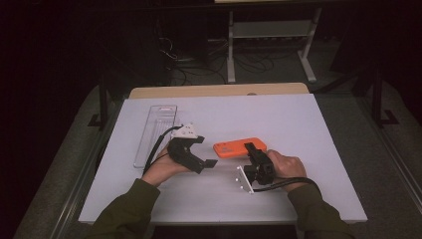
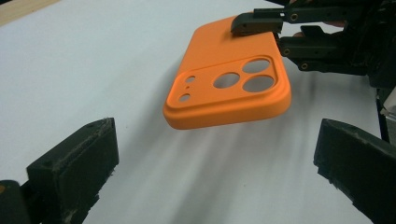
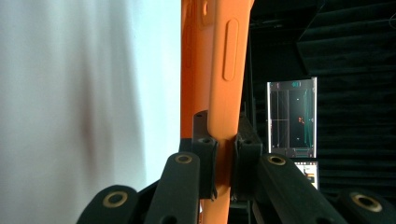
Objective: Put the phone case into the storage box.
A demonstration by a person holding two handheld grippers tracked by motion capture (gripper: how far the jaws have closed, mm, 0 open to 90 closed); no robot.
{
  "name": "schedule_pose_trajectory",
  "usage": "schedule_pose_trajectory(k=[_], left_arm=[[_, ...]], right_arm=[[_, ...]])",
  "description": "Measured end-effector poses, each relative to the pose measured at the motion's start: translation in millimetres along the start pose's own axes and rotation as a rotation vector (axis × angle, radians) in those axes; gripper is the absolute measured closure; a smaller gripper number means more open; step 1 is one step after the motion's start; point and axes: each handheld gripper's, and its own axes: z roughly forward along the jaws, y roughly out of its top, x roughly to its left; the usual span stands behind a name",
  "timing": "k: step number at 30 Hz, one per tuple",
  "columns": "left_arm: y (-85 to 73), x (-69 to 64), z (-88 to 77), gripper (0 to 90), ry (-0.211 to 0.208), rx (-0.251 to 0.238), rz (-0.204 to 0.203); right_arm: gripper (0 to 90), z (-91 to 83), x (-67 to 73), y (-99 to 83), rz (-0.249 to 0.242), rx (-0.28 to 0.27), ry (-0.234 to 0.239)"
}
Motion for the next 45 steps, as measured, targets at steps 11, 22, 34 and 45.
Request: schedule_pose_trajectory(k=[11, 22, 34, 45], left_arm=[[-5.2, -0.7, -2.4, 0.0, 0.008, 0.021, 0.018], [-7.1, 2.2, 0.1, 0.0, 0.009, 0.013, 0.034], [-3.5, 8.7, -6.8, 0.0, 0.020, -0.018, 0.073], [-7.6, 11.0, -3.8, 0.0, -0.001, -0.013, 0.048]], right_arm=[[81.5, -6.1, -4.4, -4.2, 0.082, 0.010, 0.023], [81.5, -3.1, -12.1, -4.5, 0.149, -0.008, 0.044], [81.5, -3.4, -18.9, -10.6, 0.207, 0.002, 0.049], [81.5, -4.7, -23.7, -13.1, 0.214, -0.003, 0.037]])
